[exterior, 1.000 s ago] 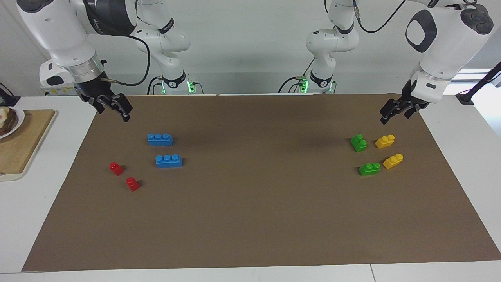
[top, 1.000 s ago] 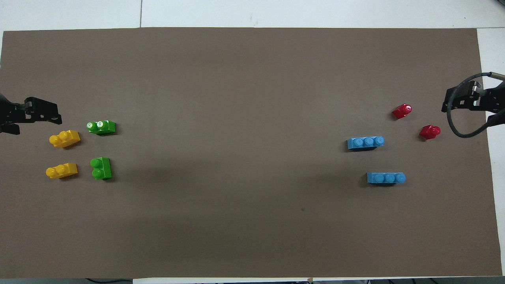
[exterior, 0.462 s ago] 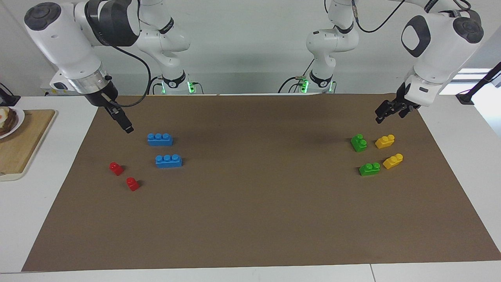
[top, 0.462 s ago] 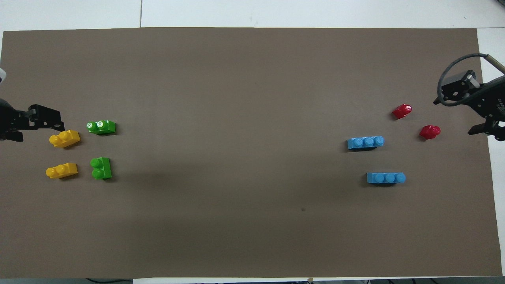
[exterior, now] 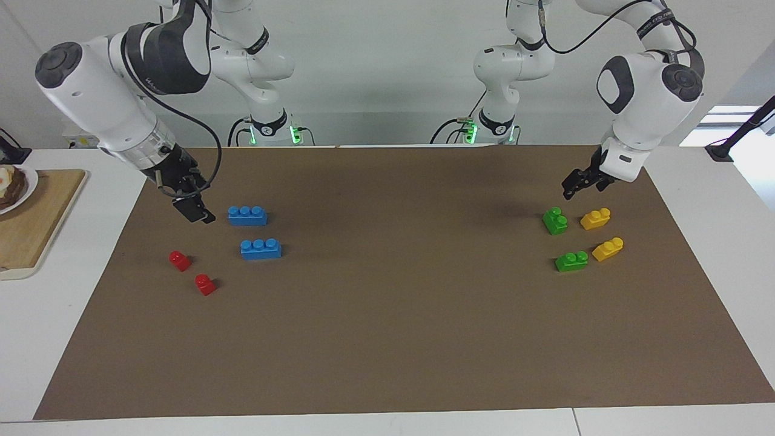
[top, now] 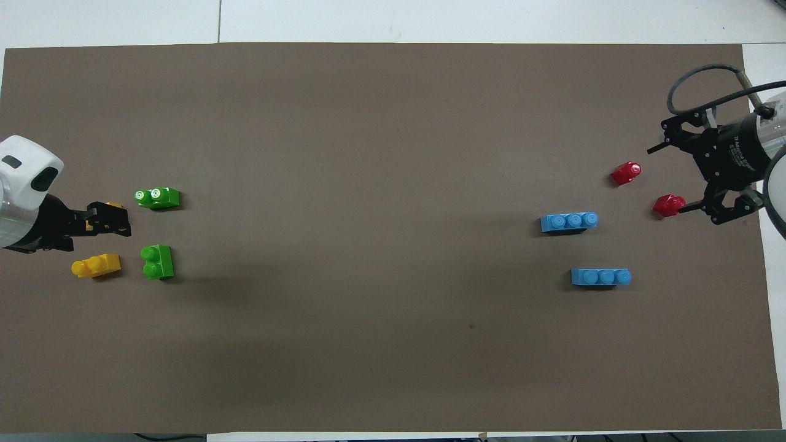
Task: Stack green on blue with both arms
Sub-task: 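Reach the left gripper to the green brick while the right gripper reaches the blue brick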
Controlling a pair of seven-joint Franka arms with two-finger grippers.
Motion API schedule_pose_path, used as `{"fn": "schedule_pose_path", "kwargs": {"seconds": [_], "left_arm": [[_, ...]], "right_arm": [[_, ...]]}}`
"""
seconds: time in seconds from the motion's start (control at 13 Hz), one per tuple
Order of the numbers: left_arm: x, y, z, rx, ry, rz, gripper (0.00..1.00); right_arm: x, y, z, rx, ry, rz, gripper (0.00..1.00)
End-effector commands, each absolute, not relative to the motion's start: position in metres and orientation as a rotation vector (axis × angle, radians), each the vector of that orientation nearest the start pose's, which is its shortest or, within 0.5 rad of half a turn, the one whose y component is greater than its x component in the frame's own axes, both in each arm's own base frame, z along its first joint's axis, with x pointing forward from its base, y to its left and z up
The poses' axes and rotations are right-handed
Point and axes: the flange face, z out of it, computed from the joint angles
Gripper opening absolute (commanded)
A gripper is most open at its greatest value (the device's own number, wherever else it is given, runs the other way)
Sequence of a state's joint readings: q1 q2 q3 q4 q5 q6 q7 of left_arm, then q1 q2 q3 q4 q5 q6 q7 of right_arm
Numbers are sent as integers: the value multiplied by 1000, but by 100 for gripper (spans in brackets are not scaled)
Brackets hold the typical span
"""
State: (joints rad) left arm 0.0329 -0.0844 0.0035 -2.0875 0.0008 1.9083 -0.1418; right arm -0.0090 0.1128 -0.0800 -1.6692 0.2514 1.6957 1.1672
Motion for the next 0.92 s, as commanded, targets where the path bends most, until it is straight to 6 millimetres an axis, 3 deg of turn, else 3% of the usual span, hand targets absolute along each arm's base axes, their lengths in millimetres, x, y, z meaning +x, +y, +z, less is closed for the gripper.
{"fn": "schedule_pose_path", "kwargs": {"seconds": [0.0,0.15,0.62,0.85], "left_arm": [[498,24,426,-3125,-286,130,100],[492,32,408,-3122,-320,128,100],[487,28,355,-3120,-308,171,97],[490,32,342,-3122,-303,159,97]], "right_arm": [[593,-51,495,-2218,1869,377,100],[592,-53,468,-2141,1895,401,100],[586,-48,403,-2112,1899,440,100],[588,-47,388,-2108,1891,439,100]]}}
